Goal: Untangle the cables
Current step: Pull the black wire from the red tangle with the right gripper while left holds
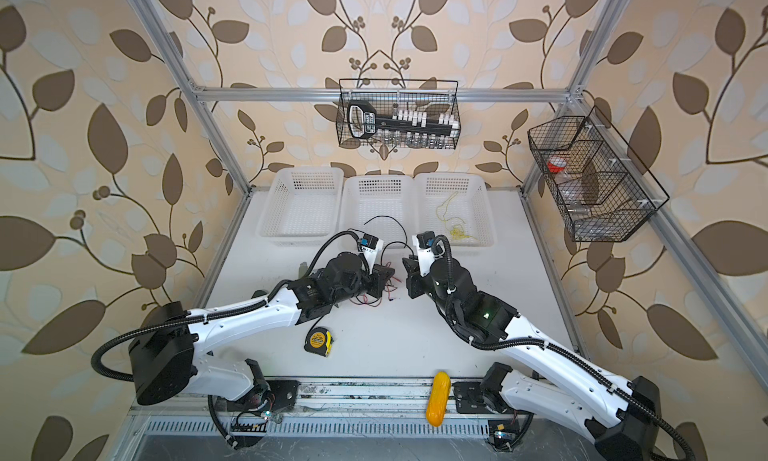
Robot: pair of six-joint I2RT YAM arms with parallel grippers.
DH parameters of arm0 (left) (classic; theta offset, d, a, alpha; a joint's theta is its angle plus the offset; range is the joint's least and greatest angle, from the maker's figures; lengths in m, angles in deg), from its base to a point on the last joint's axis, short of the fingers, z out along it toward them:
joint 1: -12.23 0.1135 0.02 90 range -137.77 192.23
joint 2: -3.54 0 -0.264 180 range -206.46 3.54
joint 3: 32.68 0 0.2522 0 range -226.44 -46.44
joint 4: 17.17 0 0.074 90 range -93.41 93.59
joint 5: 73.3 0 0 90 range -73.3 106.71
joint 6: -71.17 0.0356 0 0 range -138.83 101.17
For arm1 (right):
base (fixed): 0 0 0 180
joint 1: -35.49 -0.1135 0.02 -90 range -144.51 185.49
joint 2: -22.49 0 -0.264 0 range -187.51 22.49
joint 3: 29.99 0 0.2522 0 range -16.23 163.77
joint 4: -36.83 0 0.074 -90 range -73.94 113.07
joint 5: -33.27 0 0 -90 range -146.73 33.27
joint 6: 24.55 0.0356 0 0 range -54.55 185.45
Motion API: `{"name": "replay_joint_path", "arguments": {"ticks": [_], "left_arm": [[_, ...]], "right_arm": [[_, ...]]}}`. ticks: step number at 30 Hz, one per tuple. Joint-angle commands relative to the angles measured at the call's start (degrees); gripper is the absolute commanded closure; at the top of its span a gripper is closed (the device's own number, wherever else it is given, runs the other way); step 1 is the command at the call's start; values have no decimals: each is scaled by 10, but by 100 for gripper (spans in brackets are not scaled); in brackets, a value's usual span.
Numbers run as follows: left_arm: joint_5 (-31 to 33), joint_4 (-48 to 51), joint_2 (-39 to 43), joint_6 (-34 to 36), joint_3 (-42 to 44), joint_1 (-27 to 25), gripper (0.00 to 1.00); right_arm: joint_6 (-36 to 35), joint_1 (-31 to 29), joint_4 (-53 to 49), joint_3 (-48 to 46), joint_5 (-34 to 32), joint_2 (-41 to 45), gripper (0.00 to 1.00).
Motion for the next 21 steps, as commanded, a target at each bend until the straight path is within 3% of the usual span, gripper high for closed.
{"name": "replay_joint_path", "arguments": {"ticks": [1,11,17,21], "left_arm": [[25,21,46,-7,-39,0,100],[20,95,85,-16,-96,7,100],[2,85,88,-32,-92,8,100],[2,88,88,-38,-88,8,100]], "right_arm": [[12,10,23,-26,-8,5,71],[-2,14,161,-110,100,10,40],[7,6,246,-110,145,-46,37],[-5,-18,276,-89,128,-86,37]]}}
